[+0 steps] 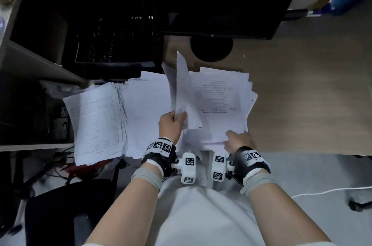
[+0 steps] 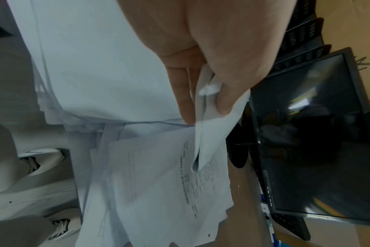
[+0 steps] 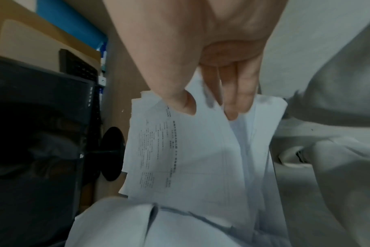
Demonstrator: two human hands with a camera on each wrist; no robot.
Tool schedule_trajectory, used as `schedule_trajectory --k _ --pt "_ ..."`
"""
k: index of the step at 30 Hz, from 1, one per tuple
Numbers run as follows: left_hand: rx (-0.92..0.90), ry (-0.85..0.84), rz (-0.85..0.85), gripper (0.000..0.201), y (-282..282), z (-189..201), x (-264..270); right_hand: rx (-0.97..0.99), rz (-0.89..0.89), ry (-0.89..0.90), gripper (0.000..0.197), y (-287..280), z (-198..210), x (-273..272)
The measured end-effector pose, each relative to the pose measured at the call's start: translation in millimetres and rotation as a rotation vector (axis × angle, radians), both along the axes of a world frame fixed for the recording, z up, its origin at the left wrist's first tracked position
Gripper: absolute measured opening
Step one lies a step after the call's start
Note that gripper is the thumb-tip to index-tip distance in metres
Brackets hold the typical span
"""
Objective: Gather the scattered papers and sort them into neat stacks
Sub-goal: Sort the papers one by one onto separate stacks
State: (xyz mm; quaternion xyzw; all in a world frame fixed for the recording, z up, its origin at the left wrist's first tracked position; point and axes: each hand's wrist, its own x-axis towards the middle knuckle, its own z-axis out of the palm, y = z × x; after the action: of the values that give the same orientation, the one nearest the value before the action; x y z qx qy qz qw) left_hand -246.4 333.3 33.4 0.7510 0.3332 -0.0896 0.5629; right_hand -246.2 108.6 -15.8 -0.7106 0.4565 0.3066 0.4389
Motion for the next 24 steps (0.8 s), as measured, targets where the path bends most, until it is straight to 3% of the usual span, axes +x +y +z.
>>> schedule_trajectory --k 3,5,8,10,12,16,21,24 --pt "0.053 0.018 -0.067 0.033 -4.6 4.0 0.0 -0.149 0.042 -0.028 0.087 15.9 34.9 0.4" --pt "0.052 0.028 -0.100 0.028 -9.2 7.4 1.6 -0.164 0.134 -0.260 0.085 18.5 55.5 7.9" --pt "0.000 0.021 -0.148 0.018 -20.0 13.5 7.9 0.276 0.302 -0.546 0.058 24.7 81.6 28.9" --pt "-0.102 -0.007 -0.178 0.019 -29.8 21.9 11.3 0.435 0.480 -0.555 0.061 30.2 90.7 38.4" --pt "-0.218 -0.031 -0.162 0.031 -38.8 31.5 13.7 0.469 0.567 -0.527 0.073 33.0 93.3 42.3" --pt "-0.338 -0.032 -0.112 0.060 -44.0 48.9 16.8 0.521 0.500 -0.555 0.078 31.2 94.2 37.7" --pt "-0.382 -0.038 -0.128 0.035 -41.5 47.8 16.5 0.560 0.442 -0.563 0.070 29.1 98.0 33.1" --pt "-0.419 -0.038 -0.112 0.038 -40.9 49.1 14.7 0.575 0.429 -0.576 0.062 29.2 99.7 30.4"
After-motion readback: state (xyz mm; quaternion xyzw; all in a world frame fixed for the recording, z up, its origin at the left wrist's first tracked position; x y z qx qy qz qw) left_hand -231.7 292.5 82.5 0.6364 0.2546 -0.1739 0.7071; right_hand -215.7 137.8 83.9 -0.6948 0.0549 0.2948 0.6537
